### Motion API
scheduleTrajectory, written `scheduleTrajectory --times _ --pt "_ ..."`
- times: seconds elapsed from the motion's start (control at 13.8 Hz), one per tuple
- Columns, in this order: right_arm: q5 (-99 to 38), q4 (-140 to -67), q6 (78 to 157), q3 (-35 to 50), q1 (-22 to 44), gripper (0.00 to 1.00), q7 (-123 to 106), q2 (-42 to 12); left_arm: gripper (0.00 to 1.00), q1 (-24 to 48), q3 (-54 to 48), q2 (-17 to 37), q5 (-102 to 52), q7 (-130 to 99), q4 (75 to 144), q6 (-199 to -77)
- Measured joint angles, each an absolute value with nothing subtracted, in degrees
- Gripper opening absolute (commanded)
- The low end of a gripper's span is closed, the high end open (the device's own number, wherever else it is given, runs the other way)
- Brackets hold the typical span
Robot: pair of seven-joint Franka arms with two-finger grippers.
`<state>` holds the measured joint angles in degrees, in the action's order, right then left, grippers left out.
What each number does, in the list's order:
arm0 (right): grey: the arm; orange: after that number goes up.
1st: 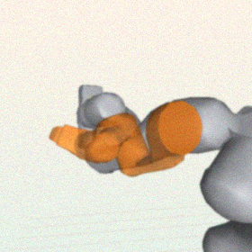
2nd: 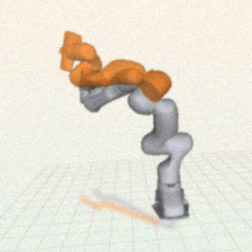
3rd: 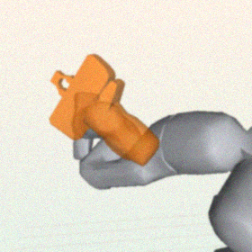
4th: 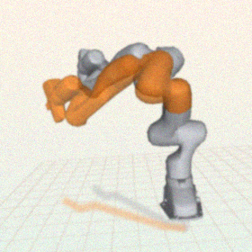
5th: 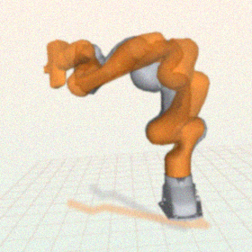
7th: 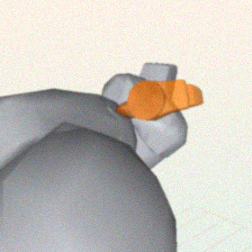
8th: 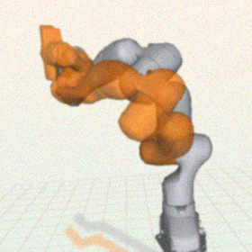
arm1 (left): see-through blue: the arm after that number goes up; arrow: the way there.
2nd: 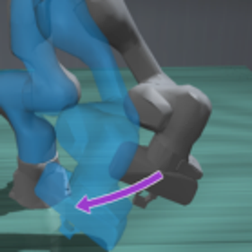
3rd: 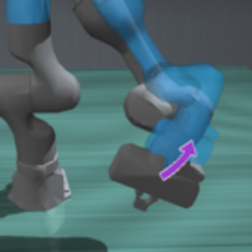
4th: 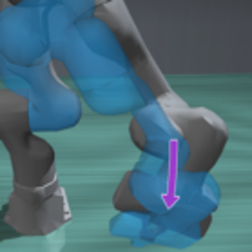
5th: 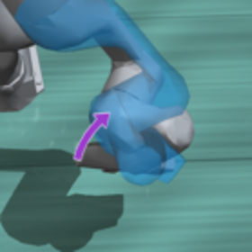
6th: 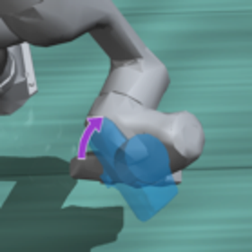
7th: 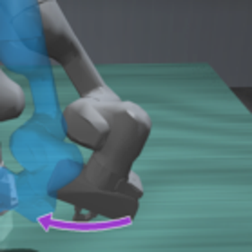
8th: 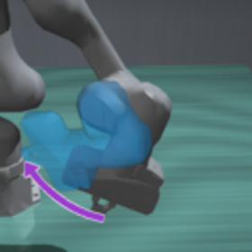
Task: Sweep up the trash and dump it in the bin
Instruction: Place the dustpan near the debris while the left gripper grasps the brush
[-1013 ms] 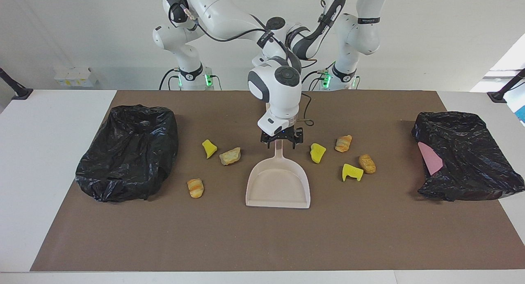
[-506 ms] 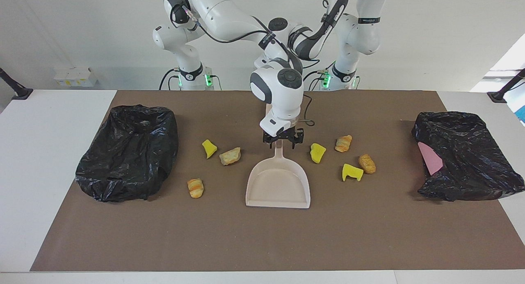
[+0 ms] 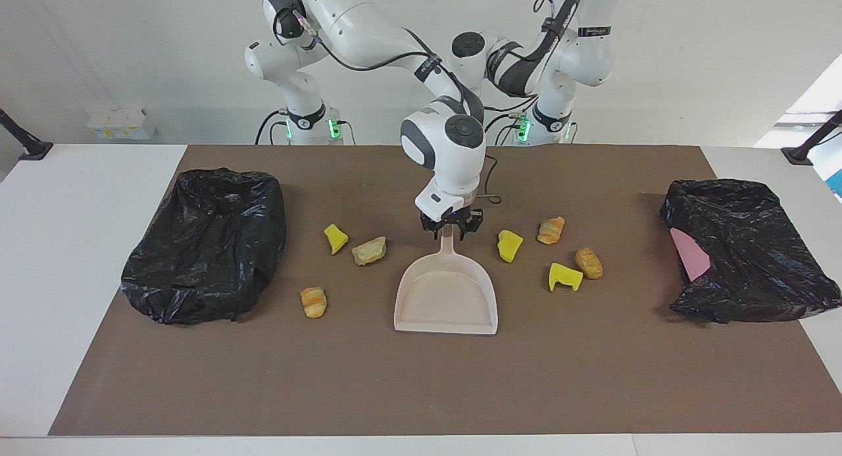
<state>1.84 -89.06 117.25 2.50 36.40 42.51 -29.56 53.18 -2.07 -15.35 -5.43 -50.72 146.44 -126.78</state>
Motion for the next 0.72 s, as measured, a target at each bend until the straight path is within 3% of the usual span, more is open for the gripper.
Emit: scheduleTrajectory --times 0.36,0.72 --pt "1.8 -89.0 116.2 2.4 36.3 0.00 42.6 -29.3 0.00 46.2 -2.0 -18.9 -4.4 -46.6 146.4 -121.4" --pt "2.2 -88.9 114.4 2.2 35.5 0.00 36.2 -25.5 0.00 34.3 -1.9 -22.2 -1.6 -41.1 146.4 -119.8"
